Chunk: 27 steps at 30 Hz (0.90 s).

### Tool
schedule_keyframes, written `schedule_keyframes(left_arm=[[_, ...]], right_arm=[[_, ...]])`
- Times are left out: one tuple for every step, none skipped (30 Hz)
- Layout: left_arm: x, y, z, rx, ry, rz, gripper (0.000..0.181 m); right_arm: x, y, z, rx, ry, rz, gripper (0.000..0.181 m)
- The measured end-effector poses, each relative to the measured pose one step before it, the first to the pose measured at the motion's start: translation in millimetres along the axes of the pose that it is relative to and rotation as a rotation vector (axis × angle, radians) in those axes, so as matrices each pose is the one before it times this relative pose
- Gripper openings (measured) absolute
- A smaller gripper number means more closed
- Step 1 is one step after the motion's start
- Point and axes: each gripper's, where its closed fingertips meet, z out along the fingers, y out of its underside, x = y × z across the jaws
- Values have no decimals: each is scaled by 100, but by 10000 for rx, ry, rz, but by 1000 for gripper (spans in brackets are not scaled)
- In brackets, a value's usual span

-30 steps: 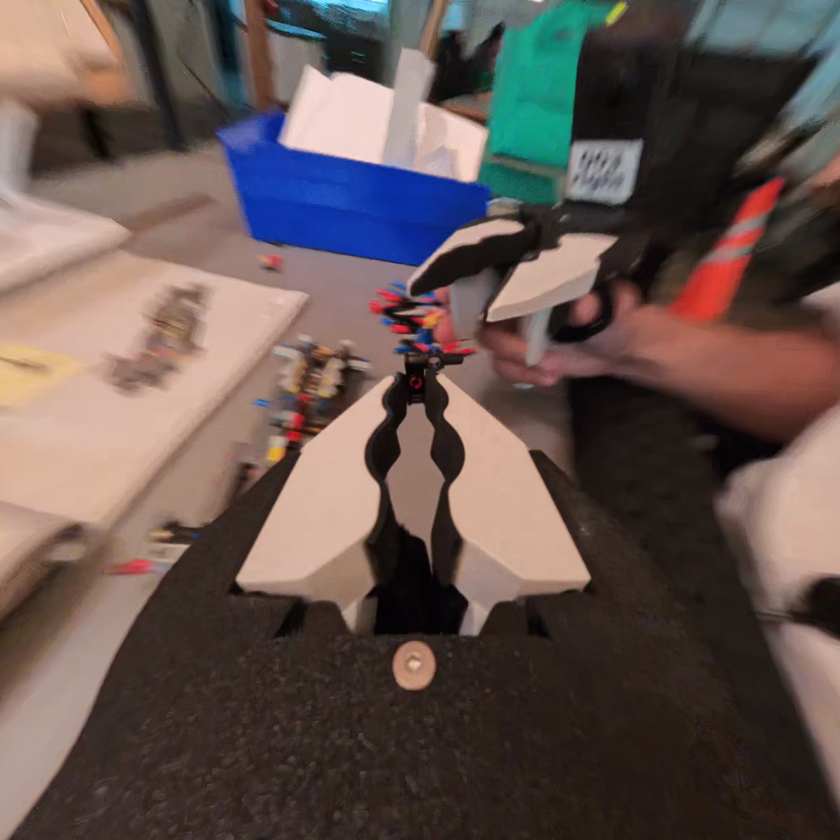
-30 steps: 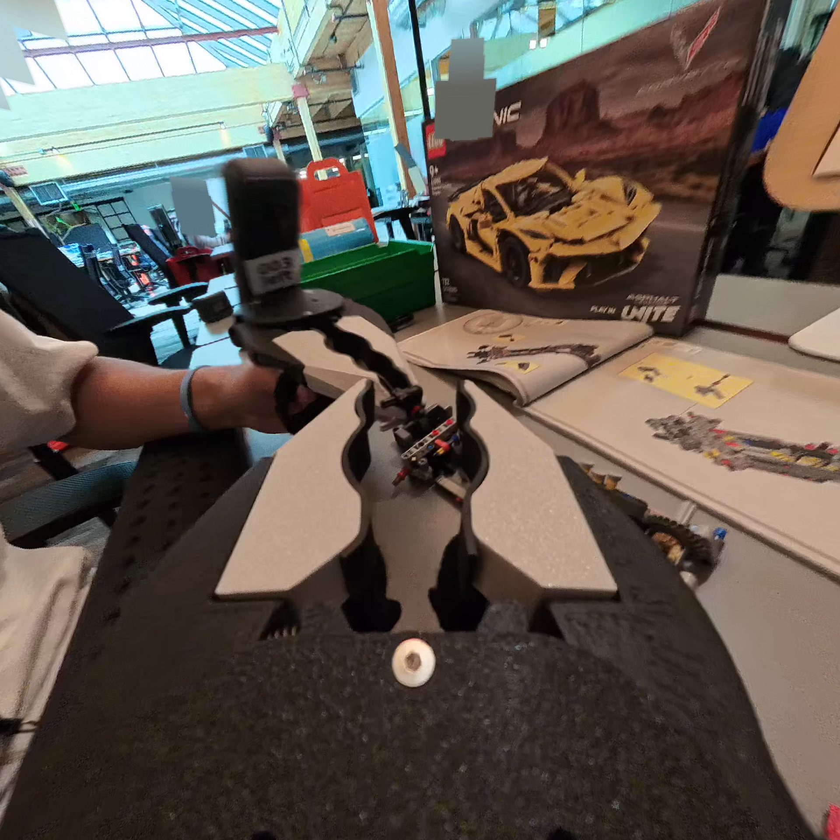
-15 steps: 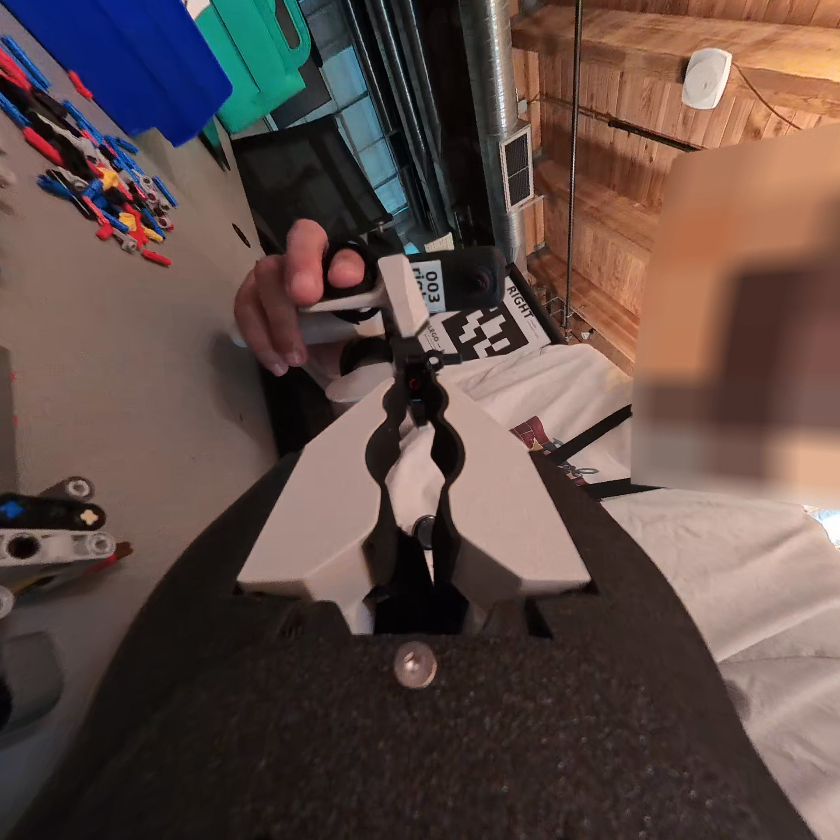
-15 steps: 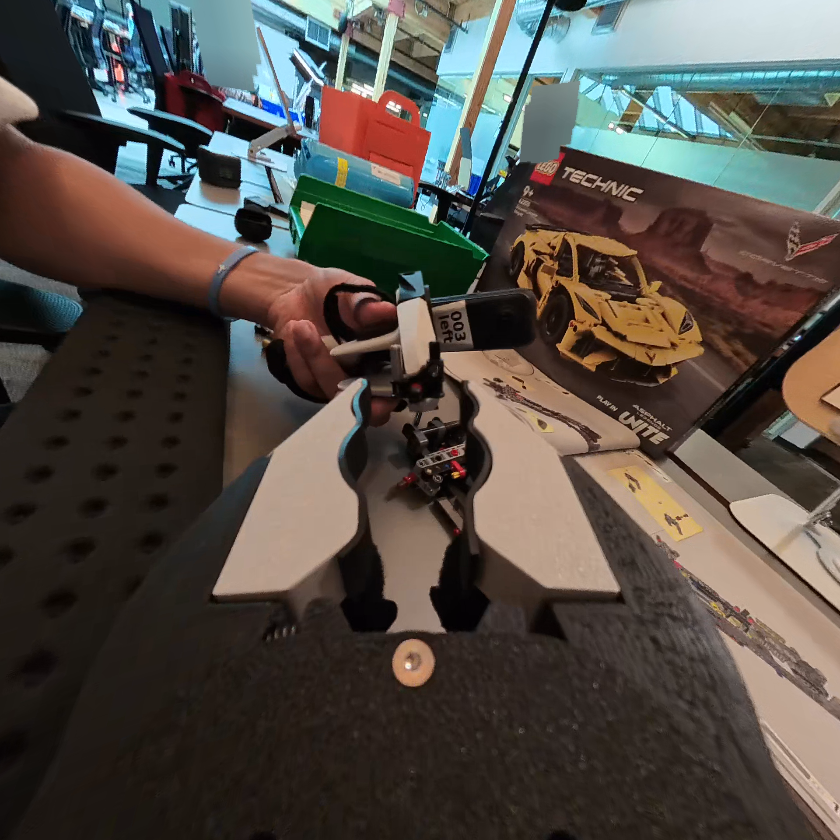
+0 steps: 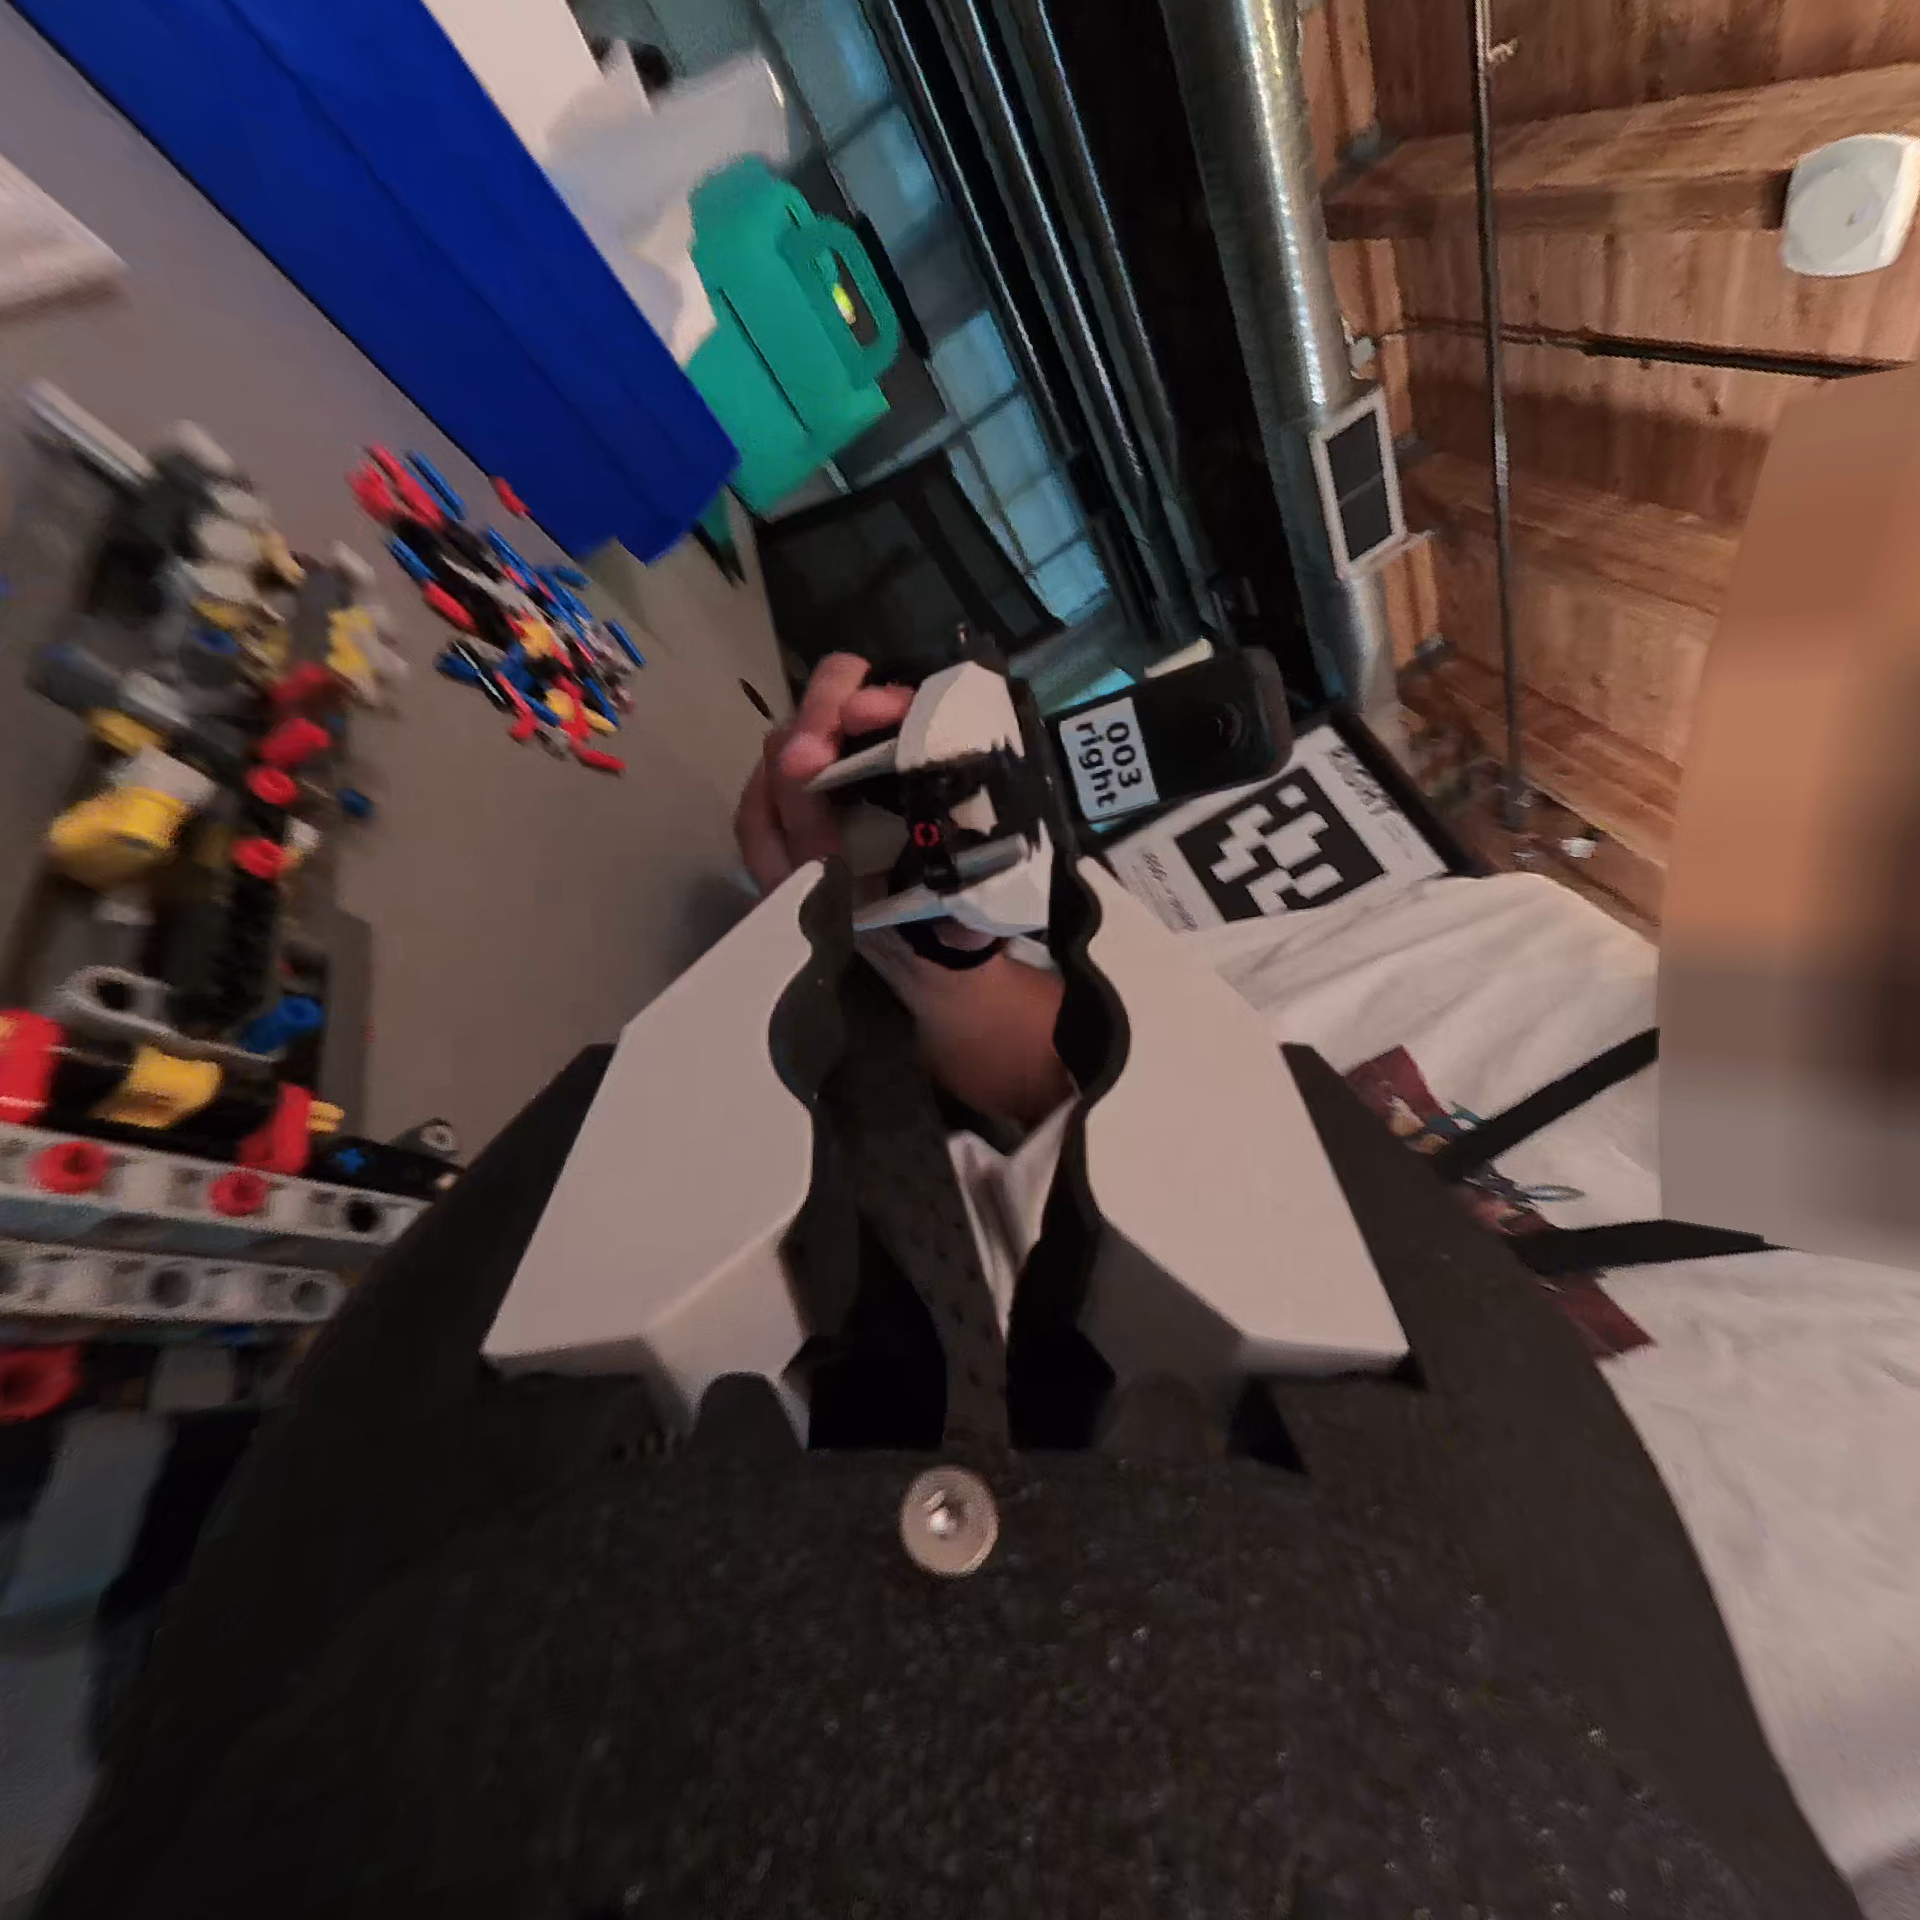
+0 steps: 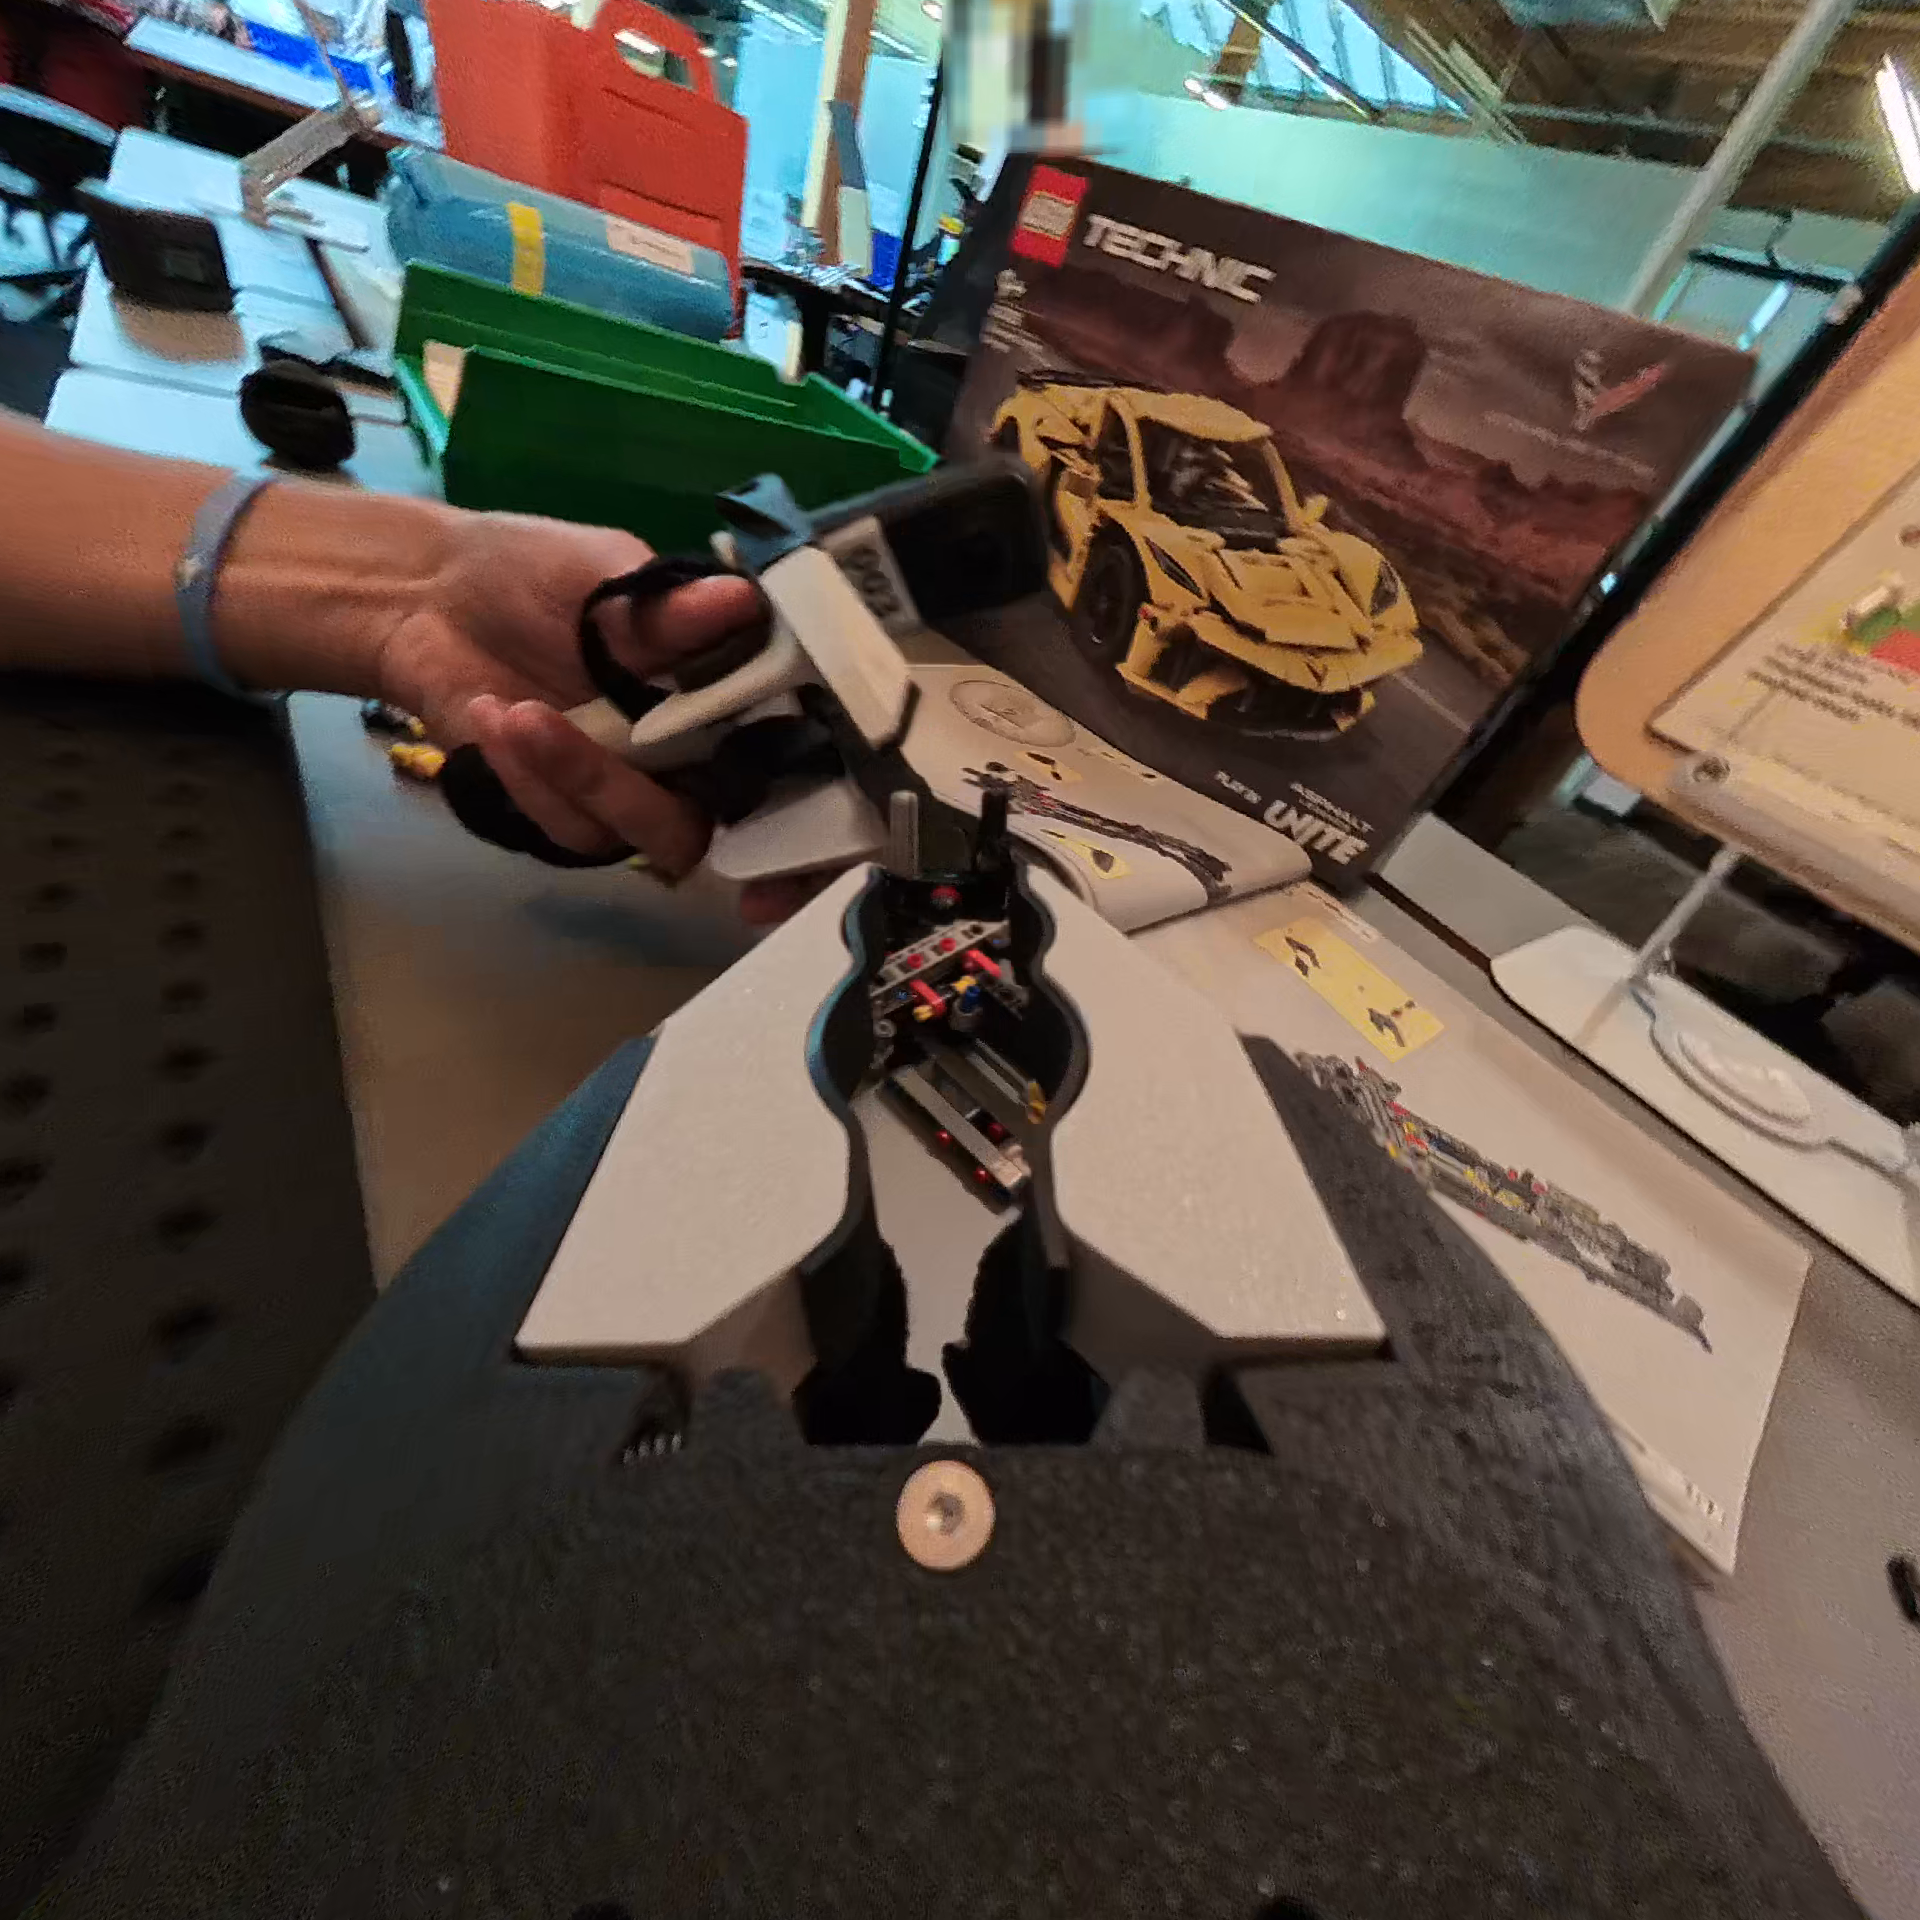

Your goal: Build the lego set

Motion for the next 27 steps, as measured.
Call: schedule_keyframes(left_arm=[[-161, -652, -431, 310, -404, 466, 34], [-315, -574, -400, 243, -489, 532, 35], [-548, -416, -360, 133, -595, 542, 35], [-674, -291, -309, 43, -633, 505, 35], [-643, -296, -247, 82, -565, 429, 33], [-546, -311, -224, 140, -458, 343, 30], [-496, -314, -207, 163, -411, 273, 28], [-408, -396, -224, 230, -345, 248, 26], [-281, -404, -212, 228, -233, 204, 24], [-249, -267, -166, 120, -177, 119, 24], [-137, -119, -94, 8, -93, 104, 24], [-26, 57, -12, -97, -6, 121, 25], [38, 240, 70, -207, 30, 115, 25], [81, 351, 138, -250, 41, 111, 25], [195, 407, 185, -272, 86, 96, 24], [386, 424, 216, -269, 172, 92, 24], [583, 412, 228, -261, 263, 131, 23], [674, 356, 215, -234, 282, 206, 19], [618, 245, 203, -163, 206, 289, 15], [530, 215, 188, -163, 113, 389, 12], [570, 134, 115, -116, 116, 467, 8], [405, 26, 62, -57, 16, 458, 6], [315, 30, 45, -50, -8, 382, 5], [243, 69, 57, -64, -3, 264, 5], [156, 114, 63, -97, -14, 177, 5], [121, 95, 26, -83, -10, 135, 5], [86, 15, 5, -34, -14, 99, 6]], right_arm=[[983, 81, 28, -87, 219, 507, 22], [971, 97, 138, -148, 142, 493, 22], [870, 119, 329, -195, 9, 395, 22], [520, 361, 556, -421, -254, 389, 22], [491, 611, 729, -690, -332, 509, 22], [776, 412, 719, -691, -261, 642, 22], [677, -173, 602, -392, -445, 699, 22], [534, -491, 425, -225, -611, 581, 21], [393, -426, 272, -322, -745, 381, 21], [-467, -233, 93, -443, -1211, -15, 21], [-1228, -142, -4, -308, -1561, -425, 21], [-579, 87, 99, -241, -885, -312, 21], [-218, 476, 265, -378, -406, -459, 22], [-735, 567, 428, -399, -526, -617, 22], [-1059, 208, 480, -93, -577, -632, 22], [-924, 30, 490, 40, -419, -312, 22], [-604, 182, 445, -60, -244, -229, 22], [-450, 316, 385, -124, -163, -149, 22], [-483, 266, 267, -92, -206, -68, 22], [-504, 62, 126, 32, -268, 34, 22], [-338, -12, 34, 76, -221, 106, 22], [-186, -50, -27, 121, -142, 128, 22], [-261, -47, -28, 120, -160, 68, 22], [-194, 16, 16, 49, -92, 38, 22], [-104, 116, 56, -52, -33, 17, 22], [-188, 96, 79, -62, -76, -1, 22], [-85, 25, 66, -11, -31, 31, 22]])
